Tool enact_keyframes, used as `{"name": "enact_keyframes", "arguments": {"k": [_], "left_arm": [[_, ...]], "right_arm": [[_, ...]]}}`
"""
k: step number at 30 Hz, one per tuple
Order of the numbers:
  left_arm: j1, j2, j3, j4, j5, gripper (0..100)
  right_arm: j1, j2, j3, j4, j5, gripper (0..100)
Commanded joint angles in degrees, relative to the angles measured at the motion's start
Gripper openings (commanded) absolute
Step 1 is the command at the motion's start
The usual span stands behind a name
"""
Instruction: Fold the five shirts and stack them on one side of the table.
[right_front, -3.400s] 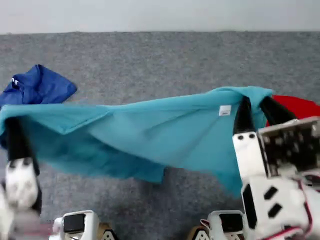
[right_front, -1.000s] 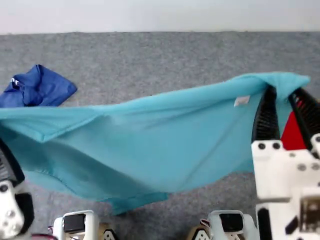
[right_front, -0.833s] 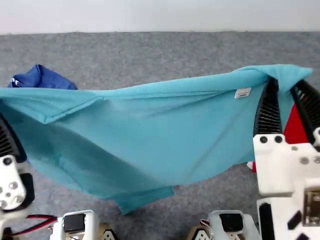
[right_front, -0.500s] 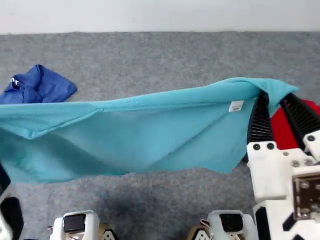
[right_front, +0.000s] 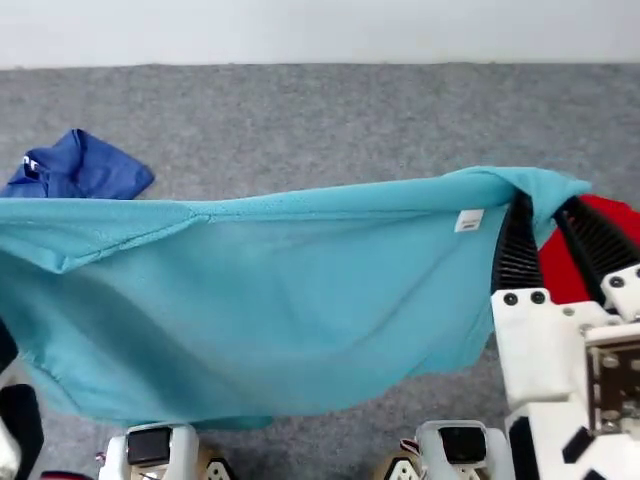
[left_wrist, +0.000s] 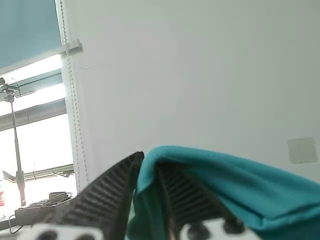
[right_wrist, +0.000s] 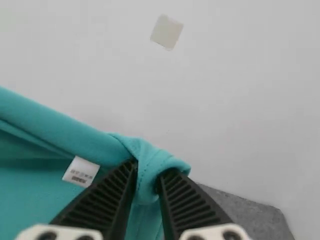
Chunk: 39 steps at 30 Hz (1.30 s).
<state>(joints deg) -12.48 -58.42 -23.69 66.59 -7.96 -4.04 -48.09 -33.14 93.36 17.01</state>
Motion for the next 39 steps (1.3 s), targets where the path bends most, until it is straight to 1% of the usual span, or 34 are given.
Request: {"name": "enact_keyframes", "arguments": {"k": [1, 4, 7, 15, 19, 28, 33, 37, 39], "left_arm": [[0.3, 2.1, -0.9, -0.4, -0.5, 2], [0.2, 2.1, -1.0, -2.5, -0.5, 2], [0.2, 2.1, -0.7, -2.7, -0.5, 2], [0.3, 2.1, -0.6, 1.1, -0.5, 2], [0.3, 2.1, -0.3, 1.0, -0.5, 2], [0.3, 2.1, 7.7, 0.4, -0.6, 2], [0.3, 2.1, 13.0, -0.4, -0.7, 2], [0.2, 2.1, 19.6, -5.8, -0.7, 2], [0.3, 2.1, 23.9, -10.2, -0.7, 2]], "right_arm": [[0.9, 1.2, -0.8, 0.3, -0.7, 0.9], [0.9, 1.3, -0.8, 0.3, -0.7, 0.9], [0.9, 1.3, -0.8, 0.6, -0.8, 0.9], [0.9, 1.3, -0.7, 0.8, -0.8, 0.9], [0.9, 1.9, -0.6, 4.1, -0.9, 0.9], [0.8, 1.8, 7.4, 3.6, -0.9, 0.9], [0.8, 1.4, 16.4, -2.0, -0.9, 0.9], [0.8, 1.3, 27.3, -10.3, -0.9, 0.9], [0.8, 1.7, 31.8, -15.4, -0.9, 0.9]]}}
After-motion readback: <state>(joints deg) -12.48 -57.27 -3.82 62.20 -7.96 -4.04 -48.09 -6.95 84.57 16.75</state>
